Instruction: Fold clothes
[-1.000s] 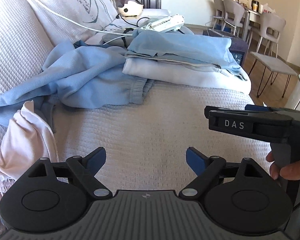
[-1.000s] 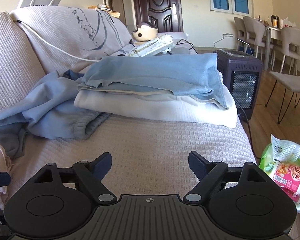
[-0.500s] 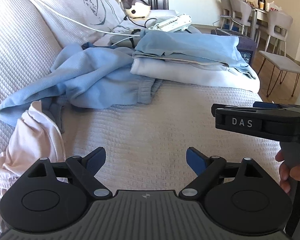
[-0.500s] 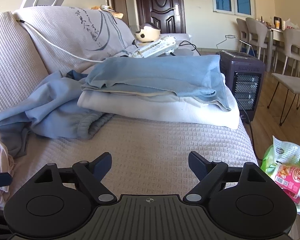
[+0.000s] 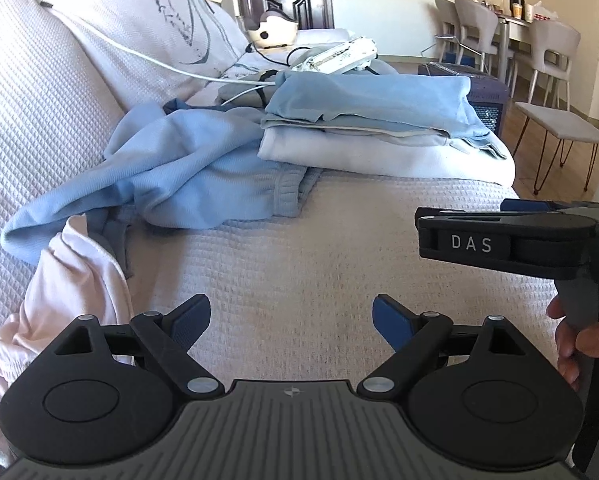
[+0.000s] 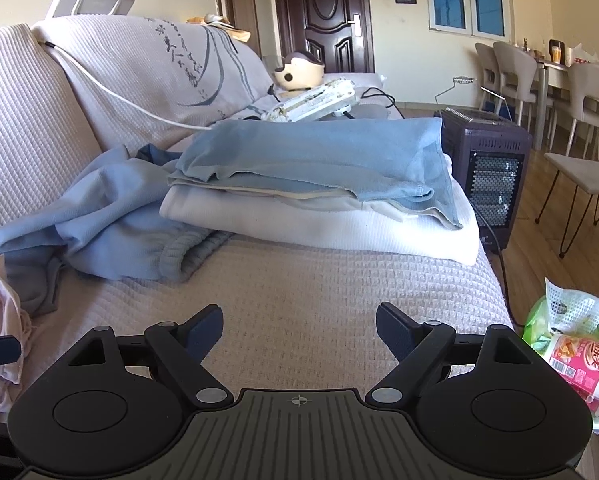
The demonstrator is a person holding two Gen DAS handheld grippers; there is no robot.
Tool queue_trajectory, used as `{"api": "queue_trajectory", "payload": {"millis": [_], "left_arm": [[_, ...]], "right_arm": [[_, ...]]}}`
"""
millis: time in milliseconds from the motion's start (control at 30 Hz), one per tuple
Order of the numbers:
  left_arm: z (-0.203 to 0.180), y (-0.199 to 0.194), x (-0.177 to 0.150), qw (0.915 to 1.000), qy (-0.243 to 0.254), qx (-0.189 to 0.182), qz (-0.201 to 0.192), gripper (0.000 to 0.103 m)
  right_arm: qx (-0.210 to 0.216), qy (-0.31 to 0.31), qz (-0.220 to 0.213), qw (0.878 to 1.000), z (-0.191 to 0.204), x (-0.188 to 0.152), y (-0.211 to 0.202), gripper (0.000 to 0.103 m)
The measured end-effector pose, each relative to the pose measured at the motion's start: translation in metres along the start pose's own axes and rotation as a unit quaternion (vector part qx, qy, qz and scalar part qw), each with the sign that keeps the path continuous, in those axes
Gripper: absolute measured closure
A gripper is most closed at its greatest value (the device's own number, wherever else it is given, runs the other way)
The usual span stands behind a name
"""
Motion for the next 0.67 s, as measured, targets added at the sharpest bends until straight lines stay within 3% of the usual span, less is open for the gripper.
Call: {"api": "queue_trajectory", "payload": {"millis": [267,667], "left_arm": [[-0.002,-0.012,0.000,0.9980,0.018,0.051,-0.031,0.015],[0.000,-0.010,-0.002,0.9993,-0.002,0.032,-0.021,0.015]], "right_arm": [[0.006,-0.003,-0.004,1.000,0.001,0.001,-0.002,0.016],[0.009,-0.006,-0.005,1.000,0.002,0.001,-0.003,0.016]]}}
Point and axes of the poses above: each gripper's, at about its wrist camera, not at the fingertips, and y roughly the way its jaws point, z to its left, x to its top, the point moved 3 cm from there along y, roughly the way its jaws point, and after that the axes turned 9 degrees about y, right-handed, at the moved point
